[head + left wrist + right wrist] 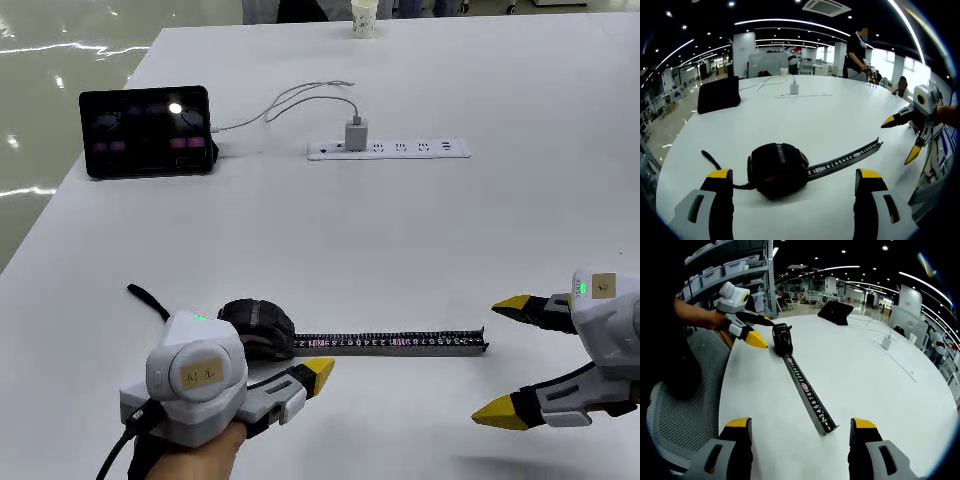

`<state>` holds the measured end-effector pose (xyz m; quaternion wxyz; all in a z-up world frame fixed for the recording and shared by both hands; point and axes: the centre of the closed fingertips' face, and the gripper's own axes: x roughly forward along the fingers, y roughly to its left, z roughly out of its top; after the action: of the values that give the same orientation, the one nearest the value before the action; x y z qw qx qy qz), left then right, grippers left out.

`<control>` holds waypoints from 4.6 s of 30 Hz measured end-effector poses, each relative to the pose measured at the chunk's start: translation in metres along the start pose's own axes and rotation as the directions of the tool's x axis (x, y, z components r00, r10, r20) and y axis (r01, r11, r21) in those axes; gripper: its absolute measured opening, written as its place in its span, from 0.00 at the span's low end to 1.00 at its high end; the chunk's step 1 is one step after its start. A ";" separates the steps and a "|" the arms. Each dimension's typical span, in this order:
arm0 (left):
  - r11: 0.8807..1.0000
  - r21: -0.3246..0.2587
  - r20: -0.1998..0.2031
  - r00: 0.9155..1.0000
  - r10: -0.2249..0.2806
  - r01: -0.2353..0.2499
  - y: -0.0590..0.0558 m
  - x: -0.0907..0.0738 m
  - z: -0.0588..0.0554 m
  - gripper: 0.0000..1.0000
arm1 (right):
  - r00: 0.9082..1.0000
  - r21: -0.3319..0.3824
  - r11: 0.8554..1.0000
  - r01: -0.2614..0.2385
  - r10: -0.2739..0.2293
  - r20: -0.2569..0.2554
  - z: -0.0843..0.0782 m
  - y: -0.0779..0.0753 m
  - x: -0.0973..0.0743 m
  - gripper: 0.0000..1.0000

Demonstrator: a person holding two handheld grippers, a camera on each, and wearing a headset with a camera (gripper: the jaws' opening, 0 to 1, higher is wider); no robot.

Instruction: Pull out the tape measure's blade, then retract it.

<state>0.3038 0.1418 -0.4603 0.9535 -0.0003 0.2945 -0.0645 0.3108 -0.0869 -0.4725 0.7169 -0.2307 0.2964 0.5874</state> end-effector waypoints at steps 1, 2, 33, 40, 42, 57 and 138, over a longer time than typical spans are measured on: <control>1.000 -0.004 -0.002 1.000 0.002 -0.002 0.000 0.001 0.000 0.99 | 1.000 -0.007 1.000 -0.006 0.006 -0.006 -0.002 -0.002 0.001 0.77; 1.000 -0.004 -0.001 1.000 0.003 -0.003 0.001 0.002 0.000 0.99 | 1.000 -0.009 1.000 -0.009 0.009 -0.010 -0.003 -0.003 0.002 0.76; 0.999 -0.045 -0.019 1.000 0.016 -0.017 0.009 0.017 -0.003 0.96 | 0.986 -0.177 0.978 -0.112 0.088 -0.141 -0.028 -0.033 0.017 0.29; 0.998 -0.059 -0.026 0.999 0.025 -0.026 0.015 0.020 -0.004 0.94 | 0.981 -0.204 0.969 -0.141 0.108 -0.163 -0.032 -0.039 0.021 0.23; 0.998 -0.061 -0.028 0.999 0.027 -0.029 0.016 0.021 -0.004 0.93 | 0.979 -0.221 0.964 -0.147 0.111 -0.168 -0.033 -0.040 0.022 0.20; 0.995 -0.094 -0.039 0.999 0.024 -0.027 0.020 0.031 -0.004 0.79 | 0.977 -0.217 0.963 -0.162 0.125 -0.175 -0.035 -0.040 0.028 0.12; 0.988 -0.112 -0.134 0.987 0.090 -0.106 0.030 0.046 -0.013 0.59 | 0.981 -0.159 0.973 -0.167 0.147 -0.130 -0.033 -0.037 0.028 0.09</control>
<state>0.3379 0.1660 -0.4979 0.9328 -0.0383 0.3584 0.0004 0.3458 -0.0972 -0.5168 0.6275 -0.3006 0.3044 0.6506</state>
